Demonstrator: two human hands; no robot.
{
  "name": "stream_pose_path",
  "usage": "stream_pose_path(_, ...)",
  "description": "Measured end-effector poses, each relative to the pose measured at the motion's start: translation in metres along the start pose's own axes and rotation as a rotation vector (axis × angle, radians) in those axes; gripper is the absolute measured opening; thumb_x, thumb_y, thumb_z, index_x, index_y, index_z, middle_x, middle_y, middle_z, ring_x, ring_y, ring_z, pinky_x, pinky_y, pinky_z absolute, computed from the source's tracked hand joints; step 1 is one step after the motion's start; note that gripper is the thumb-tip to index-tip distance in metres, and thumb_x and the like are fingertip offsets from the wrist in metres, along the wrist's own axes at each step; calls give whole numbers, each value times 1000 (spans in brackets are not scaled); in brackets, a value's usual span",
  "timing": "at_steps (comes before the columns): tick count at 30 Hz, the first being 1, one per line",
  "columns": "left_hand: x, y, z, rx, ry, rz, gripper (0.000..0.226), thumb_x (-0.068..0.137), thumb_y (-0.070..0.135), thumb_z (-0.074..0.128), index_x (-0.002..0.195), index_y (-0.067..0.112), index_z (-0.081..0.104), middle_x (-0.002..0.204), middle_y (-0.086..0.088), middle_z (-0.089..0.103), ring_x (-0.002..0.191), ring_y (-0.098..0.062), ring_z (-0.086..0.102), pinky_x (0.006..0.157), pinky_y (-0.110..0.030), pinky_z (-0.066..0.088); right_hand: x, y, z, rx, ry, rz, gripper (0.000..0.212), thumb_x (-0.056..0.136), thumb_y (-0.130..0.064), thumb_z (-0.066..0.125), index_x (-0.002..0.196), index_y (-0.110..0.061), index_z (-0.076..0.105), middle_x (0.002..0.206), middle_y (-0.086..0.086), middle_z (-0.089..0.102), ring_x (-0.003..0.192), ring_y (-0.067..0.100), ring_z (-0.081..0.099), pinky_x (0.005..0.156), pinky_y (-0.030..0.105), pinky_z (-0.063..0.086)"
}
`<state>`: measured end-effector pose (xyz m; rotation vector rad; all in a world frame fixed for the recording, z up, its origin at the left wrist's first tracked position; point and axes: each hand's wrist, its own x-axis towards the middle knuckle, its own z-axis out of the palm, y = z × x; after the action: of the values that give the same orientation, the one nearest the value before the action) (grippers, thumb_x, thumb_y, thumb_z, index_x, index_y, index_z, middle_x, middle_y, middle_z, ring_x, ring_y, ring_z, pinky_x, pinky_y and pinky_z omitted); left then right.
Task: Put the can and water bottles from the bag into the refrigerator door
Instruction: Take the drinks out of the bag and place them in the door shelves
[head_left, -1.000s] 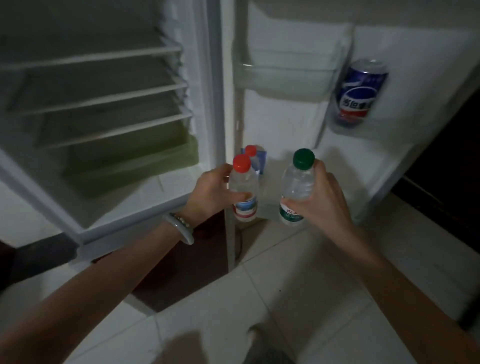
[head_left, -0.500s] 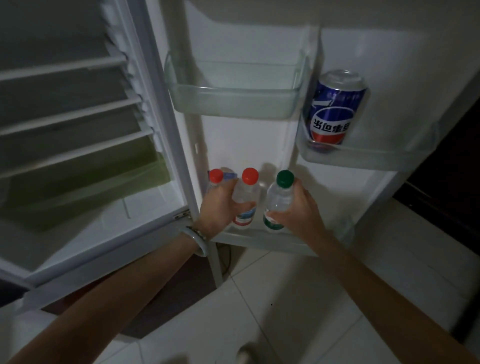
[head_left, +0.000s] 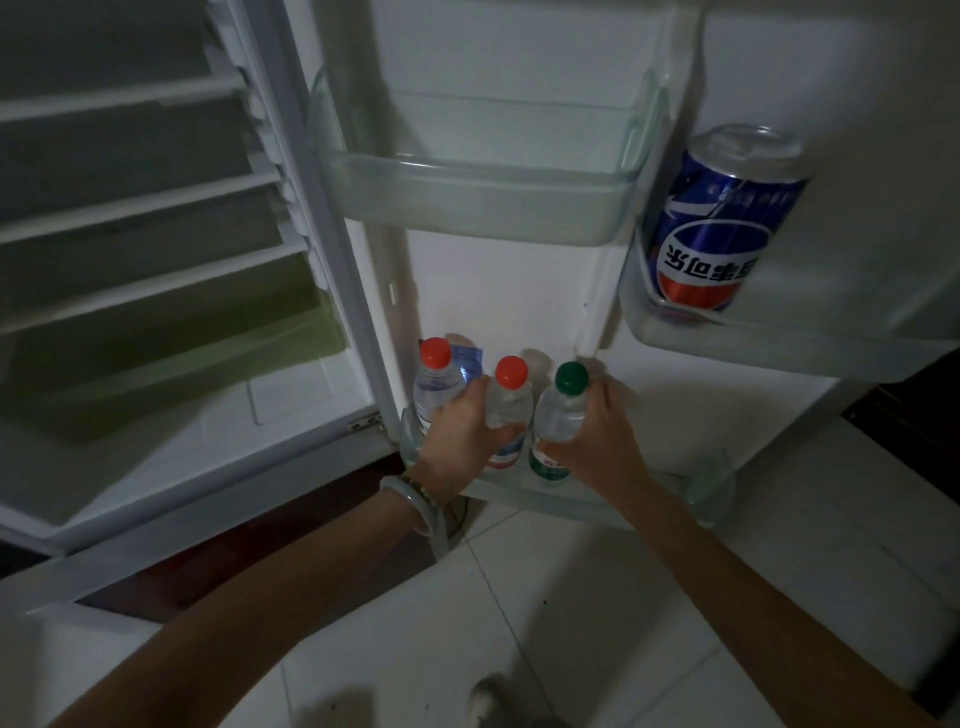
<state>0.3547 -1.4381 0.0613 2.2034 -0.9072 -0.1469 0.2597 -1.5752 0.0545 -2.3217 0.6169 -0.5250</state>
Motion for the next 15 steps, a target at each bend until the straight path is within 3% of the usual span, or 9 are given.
stream_pose_path(7,6,0,1,113,-55,-28,49,83,42,62,118,10,47,110,-11,62,97,-26,61,84,-42,50,-1,0,-5,-12,-128,41,79,71,-25,77,133,-15,30,134,9,36,114,25,46,89,28,41)
stream_pose_path(11,-10,1,-1,168,-23,58,70,82,34,66,136,4,33,125,-18,52,106,-31,56,86,-41,47,-5,-7,-8,44,10,-9,78,69,-26,79,131,-11,33,125,12,49,110,25,52,94,33,45)
stream_pose_path(15,-30,3,-10,166,22,146,77,80,35,68,139,3,30,129,-17,49,111,-33,54,88,-48,48,-14,-18,-18,-29,30,-53,76,75,-18,73,137,-6,30,138,16,41,123,30,44,96,30,36)
